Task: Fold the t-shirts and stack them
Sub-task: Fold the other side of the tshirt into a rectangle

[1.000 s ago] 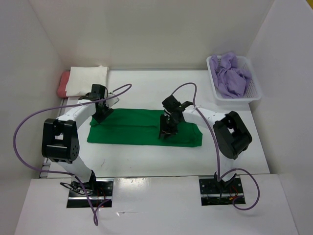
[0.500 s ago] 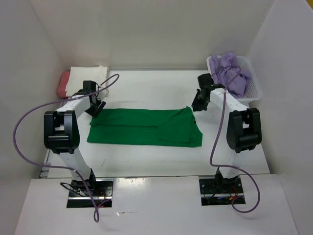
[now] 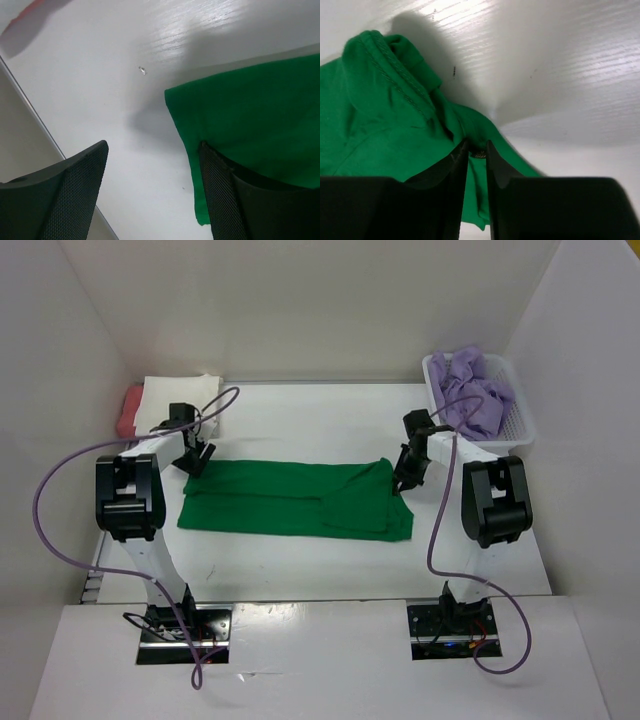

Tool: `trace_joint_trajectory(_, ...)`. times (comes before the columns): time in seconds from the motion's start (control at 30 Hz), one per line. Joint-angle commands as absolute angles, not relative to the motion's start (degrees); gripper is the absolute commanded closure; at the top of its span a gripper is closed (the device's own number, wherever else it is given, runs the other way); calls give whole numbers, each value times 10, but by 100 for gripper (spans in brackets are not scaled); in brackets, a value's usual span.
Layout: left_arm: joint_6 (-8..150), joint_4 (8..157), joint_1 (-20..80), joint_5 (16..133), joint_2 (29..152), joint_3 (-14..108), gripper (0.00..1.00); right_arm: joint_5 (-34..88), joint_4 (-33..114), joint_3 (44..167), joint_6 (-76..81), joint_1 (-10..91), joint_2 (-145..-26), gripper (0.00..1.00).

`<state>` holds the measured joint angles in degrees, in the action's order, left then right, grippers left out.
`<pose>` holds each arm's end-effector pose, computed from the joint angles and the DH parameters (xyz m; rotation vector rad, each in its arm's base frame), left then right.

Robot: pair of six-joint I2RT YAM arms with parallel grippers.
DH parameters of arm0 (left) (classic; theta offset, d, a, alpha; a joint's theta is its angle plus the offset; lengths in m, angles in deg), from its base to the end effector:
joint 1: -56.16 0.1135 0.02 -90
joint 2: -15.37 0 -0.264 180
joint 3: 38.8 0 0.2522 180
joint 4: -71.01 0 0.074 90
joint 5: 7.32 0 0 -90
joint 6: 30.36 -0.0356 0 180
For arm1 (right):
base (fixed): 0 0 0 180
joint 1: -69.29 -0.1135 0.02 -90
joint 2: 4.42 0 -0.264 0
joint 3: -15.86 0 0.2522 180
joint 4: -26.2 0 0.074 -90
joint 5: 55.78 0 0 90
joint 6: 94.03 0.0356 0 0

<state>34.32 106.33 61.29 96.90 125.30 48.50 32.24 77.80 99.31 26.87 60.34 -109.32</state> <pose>0.3980 0.0445 0.1727 0.3668 2.5956 0.5129 0.3501 0.0564 0.1716 0.5389 2.8179 0.1923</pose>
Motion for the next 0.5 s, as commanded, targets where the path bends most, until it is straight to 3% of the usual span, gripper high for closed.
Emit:
trace_joint_trajectory(0.0,344,1059,618,911,1279,497,19,305,737,993,254,607,-1104,73)
trace_joint_trajectory(0.17,331,1067,613,860,1291,497,19,305,737,1005,248,607,-1135,56)
trace_joint_trajectory(0.27,331,1074,607,846,1302,497,24,325,737,1010,248,607,-1150,64)
trace_joint_trajectory(0.3,331,1081,607,836,1302,497,30,331,745,1010,248,607,-1158,80)
trace_joint_trajectory(0.37,331,1089,607,828,1308,497,48,352,750,1010,259,607,-1158,96)
trace_joint_trajectory(0.4,331,1095,607,828,1314,497,68,358,757,1010,265,607,-1151,100)
trace_joint_trajectory(0.47,325,1102,607,840,1314,497,94,375,757,990,276,615,-1132,100)
